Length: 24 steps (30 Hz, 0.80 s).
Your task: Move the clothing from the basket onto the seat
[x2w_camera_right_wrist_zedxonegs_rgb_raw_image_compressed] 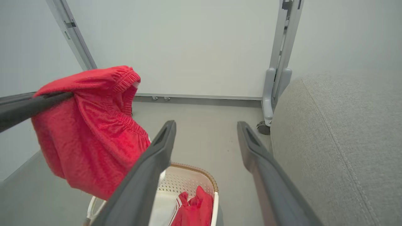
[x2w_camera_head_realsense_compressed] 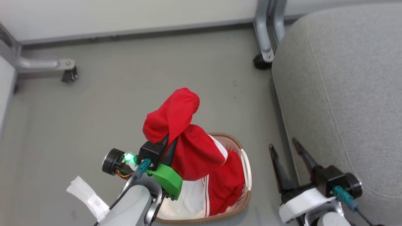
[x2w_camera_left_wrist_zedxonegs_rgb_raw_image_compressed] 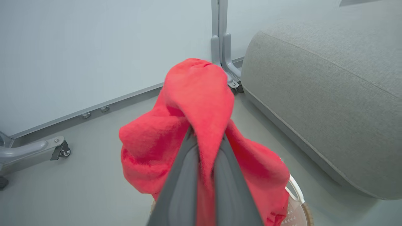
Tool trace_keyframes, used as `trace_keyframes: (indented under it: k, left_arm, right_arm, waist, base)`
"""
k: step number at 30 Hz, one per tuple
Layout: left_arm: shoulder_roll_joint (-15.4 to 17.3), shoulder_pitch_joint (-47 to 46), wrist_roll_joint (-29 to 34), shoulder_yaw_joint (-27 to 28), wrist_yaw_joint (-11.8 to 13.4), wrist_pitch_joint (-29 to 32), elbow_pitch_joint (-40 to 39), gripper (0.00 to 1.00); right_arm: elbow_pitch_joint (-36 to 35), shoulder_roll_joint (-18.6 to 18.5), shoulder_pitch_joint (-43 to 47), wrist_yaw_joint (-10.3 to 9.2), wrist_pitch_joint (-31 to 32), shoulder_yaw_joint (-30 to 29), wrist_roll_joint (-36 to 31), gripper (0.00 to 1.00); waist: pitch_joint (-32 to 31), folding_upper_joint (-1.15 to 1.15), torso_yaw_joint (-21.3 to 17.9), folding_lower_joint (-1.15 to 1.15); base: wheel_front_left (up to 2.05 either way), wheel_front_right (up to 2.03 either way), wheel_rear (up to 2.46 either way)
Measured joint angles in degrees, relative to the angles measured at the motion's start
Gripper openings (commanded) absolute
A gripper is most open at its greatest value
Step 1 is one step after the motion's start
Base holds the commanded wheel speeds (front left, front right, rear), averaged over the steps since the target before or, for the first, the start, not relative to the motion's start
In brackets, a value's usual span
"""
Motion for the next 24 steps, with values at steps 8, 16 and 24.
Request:
trace_keyframes:
  k: [8,16,24]
  left_arm:
    - [0.25,1.68,3.21,2.89,-0.20,-0.01,-6.73,0.00]
    - [-0.30,2.68,4.77,3.32,-1.02,-0.01,-10.14,0.00]
    - [-1.32,2.55,6.60,1.07,-3.09,-0.01,-12.48,0.00]
  right_arm:
    - [1.29,-0.07,1.74,0.00,0.00,3.67,2.30,1.00]
    - [0.63,-0.69,2.24,0.00,0.00,7.61,5.36,1.00]
    - [-2.56,-2.57,-0.39,0.00,0.00,15.07,9.34,1.00]
  waist:
    - [-8.03,0.00,1.14,0.00]
    - [-11.43,0.00,1.28,0.00]
    - [-11.01,0.00,1.69,0.00]
  base:
    - [0.00,0.00,0.00]
    - [0.00,0.00,0.00]
    - [0.00,0.00,0.00]
